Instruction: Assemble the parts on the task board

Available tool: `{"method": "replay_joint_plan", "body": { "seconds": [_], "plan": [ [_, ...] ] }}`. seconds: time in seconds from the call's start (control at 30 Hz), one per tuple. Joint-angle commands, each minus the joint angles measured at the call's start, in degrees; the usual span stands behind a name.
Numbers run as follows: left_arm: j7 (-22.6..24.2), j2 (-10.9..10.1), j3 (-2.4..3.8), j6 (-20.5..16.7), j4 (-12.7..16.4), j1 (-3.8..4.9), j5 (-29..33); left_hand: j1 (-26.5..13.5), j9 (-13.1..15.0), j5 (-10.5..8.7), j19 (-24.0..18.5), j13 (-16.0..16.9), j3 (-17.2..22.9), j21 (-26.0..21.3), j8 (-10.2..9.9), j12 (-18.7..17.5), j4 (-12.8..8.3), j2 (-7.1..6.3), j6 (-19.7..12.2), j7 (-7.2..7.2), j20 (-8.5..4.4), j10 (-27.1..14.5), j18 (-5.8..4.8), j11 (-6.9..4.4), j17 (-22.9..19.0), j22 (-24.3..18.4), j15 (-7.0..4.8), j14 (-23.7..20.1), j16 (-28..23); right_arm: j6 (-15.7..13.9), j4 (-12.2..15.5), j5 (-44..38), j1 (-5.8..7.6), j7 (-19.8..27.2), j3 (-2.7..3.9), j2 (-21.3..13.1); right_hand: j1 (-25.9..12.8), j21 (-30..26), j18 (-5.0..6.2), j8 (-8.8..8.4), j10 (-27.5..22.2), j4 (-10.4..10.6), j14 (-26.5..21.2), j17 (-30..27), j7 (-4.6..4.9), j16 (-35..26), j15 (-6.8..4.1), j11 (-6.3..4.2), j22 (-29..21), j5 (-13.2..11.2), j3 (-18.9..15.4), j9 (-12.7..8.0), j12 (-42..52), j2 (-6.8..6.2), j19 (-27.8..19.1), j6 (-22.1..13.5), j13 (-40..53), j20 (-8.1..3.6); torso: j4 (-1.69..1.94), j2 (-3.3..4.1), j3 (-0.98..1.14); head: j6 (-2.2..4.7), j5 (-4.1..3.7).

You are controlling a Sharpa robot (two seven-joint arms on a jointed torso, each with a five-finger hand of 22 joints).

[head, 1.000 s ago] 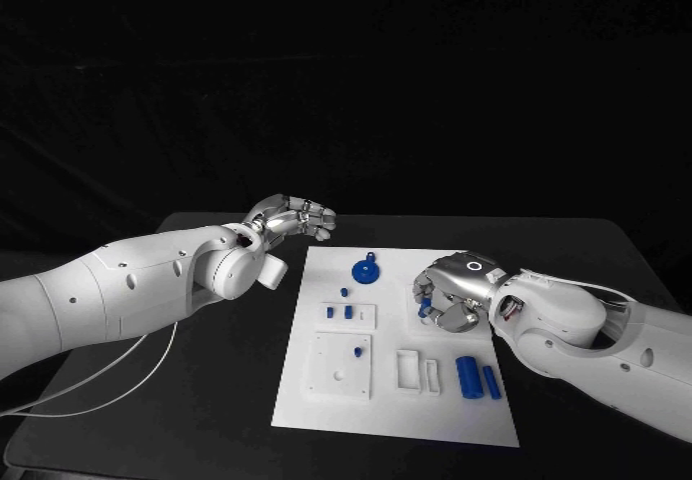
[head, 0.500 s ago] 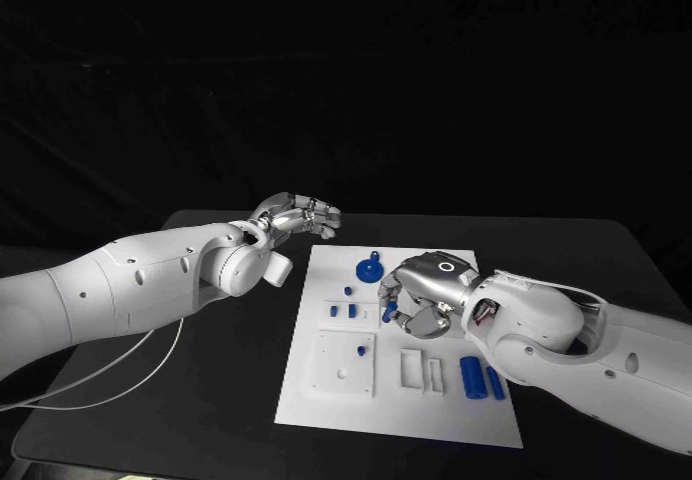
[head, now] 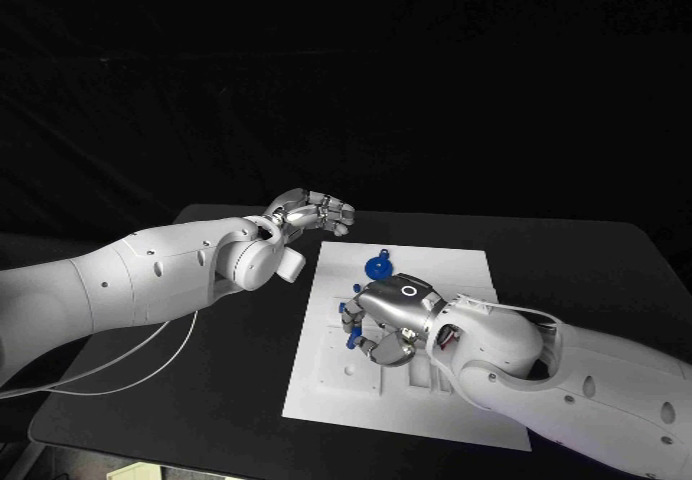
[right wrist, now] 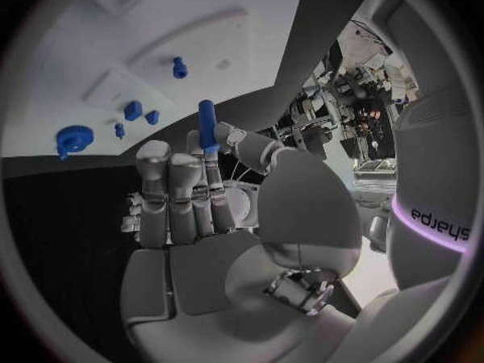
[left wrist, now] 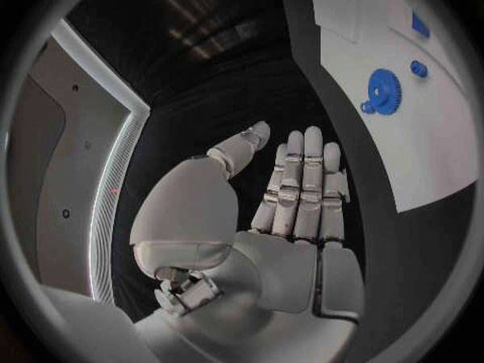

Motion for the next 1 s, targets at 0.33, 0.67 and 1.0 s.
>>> {"method": "replay_joint_plan", "body": {
  "seconds": [0.33, 0.67, 1.0],
  "plan": [
    [0.44, 0.51, 0.04, 0.74, -0.11, 0.04, 0.33, -0.49, -0.05, 0.22, -0.01, -0.08, -0.07, -0.41, 0.25, 0.04, 0.37, -0.04, -0.35, -0.14, 0.18, -0.34, -0.17, -0.18, 0.12, 0.12, 0.14, 0.3, -0.39, 0.22, -1.8, -2.79, -1.88, 0.94, -1.84, 2.56, 0.1, 0.27, 5.01, -0.06, 2.63, -0.22, -0.13, -0.1, 0.01, 0.19, -0.53, -0.05, 0.91, -0.07, 0.18, 0.12, 0.21, 0.37, 0.04, 0.26, 0.11, -0.39, -0.05, 0.03, 0.07, -0.66, 1.23],
    [0.41, 0.53, 0.04, 0.82, -0.17, 0.04, 0.33, -0.49, -0.06, 0.22, -0.01, -0.08, -0.08, -0.43, 0.26, 0.05, 0.38, -0.04, -0.35, -0.14, 0.19, -0.34, -0.17, -0.18, 0.2, 0.14, 0.14, 0.31, -0.45, 1.16, -2.56, -2.88, -2.19, 0.91, -2.39, 2.74, 0.11, 0.27, 5.01, -0.06, 2.62, -0.39, -0.12, -0.11, 0.02, 0.17, -0.52, -0.05, 0.91, -0.07, 0.16, 0.14, 0.2, 0.47, 0.06, 0.24, 0.14, -0.42, -0.13, 0.01, 0.12, -1.11, 1.53],
    [0.39, 0.4, 0.04, 0.8, -0.19, 0.04, 0.33, -0.5, -0.07, 0.22, -0.01, -0.08, -0.08, -0.46, 0.26, 0.05, 0.39, -0.04, -0.36, -0.13, 0.19, -0.35, -0.18, -0.17, 0.26, 0.17, 0.15, 0.32, -0.5, 2.43, -2.71, -3.31, -2.19, 0.75, -2.58, 2.18, 0.06, 0.27, 5.01, -0.06, 2.62, -0.59, -0.11, -0.12, 0.03, 0.16, -0.51, -0.04, 0.91, -0.07, 0.08, 0.17, 0.18, 0.55, 0.05, 0.23, 0.17, -0.44, -0.12, 0.0, 0.12, -1.25, 1.57]
  ]
}}
